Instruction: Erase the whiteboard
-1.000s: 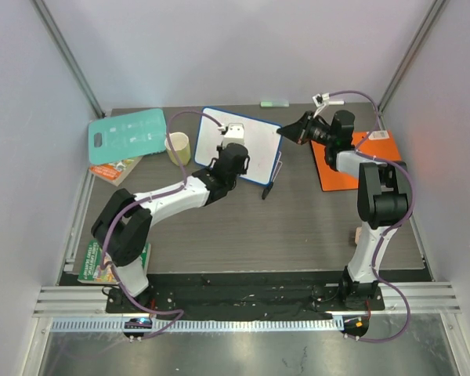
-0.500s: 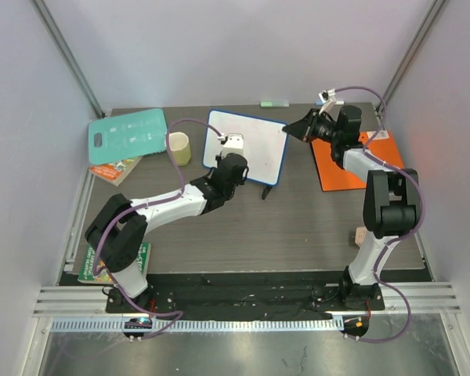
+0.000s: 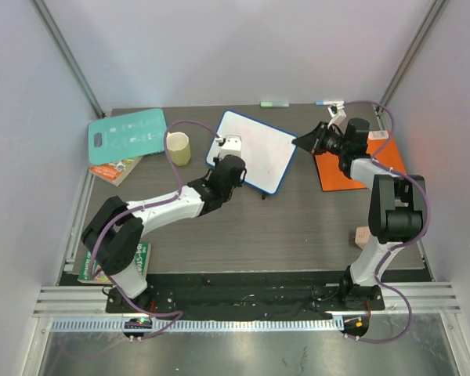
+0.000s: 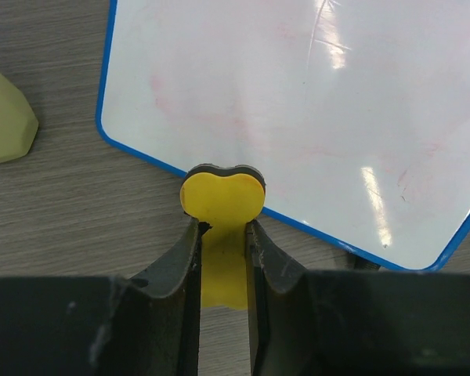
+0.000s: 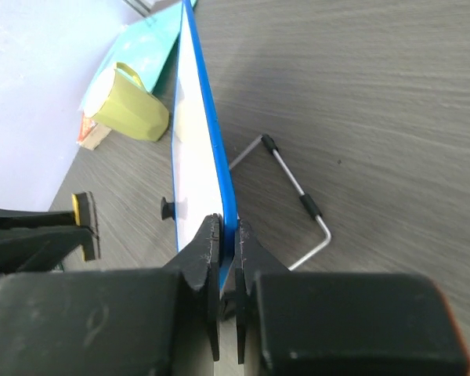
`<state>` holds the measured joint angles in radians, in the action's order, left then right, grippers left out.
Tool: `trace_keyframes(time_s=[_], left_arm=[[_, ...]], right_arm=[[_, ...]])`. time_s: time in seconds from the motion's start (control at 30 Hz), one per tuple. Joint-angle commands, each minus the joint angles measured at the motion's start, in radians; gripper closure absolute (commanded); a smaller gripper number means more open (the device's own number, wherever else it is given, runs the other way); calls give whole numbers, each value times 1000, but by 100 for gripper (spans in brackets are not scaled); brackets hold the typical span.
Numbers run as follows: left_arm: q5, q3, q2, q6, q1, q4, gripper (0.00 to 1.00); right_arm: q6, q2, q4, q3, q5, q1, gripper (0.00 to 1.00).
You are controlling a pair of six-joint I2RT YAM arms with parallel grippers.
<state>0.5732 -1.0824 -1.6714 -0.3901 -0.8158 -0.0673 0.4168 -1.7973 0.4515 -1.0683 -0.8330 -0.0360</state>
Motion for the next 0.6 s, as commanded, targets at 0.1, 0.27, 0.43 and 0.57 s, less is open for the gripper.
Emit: trace_keyframes(time_s=[0.1, 0.27, 0.43, 0.57], left_arm=[[17, 22, 96, -16, -6, 23, 100], [14, 30, 110, -19, -8, 40, 100], [4, 32, 108, -23, -16, 55, 100], [5, 42, 114, -23, -20, 61, 100]], right_arm=[[-211, 116, -131, -9, 78, -16, 99], [-193, 124, -96, 2, 89, -28, 99], [-185, 116, -42, 8, 126, -30, 98], [-182, 115, -15, 16, 159, -34, 99]])
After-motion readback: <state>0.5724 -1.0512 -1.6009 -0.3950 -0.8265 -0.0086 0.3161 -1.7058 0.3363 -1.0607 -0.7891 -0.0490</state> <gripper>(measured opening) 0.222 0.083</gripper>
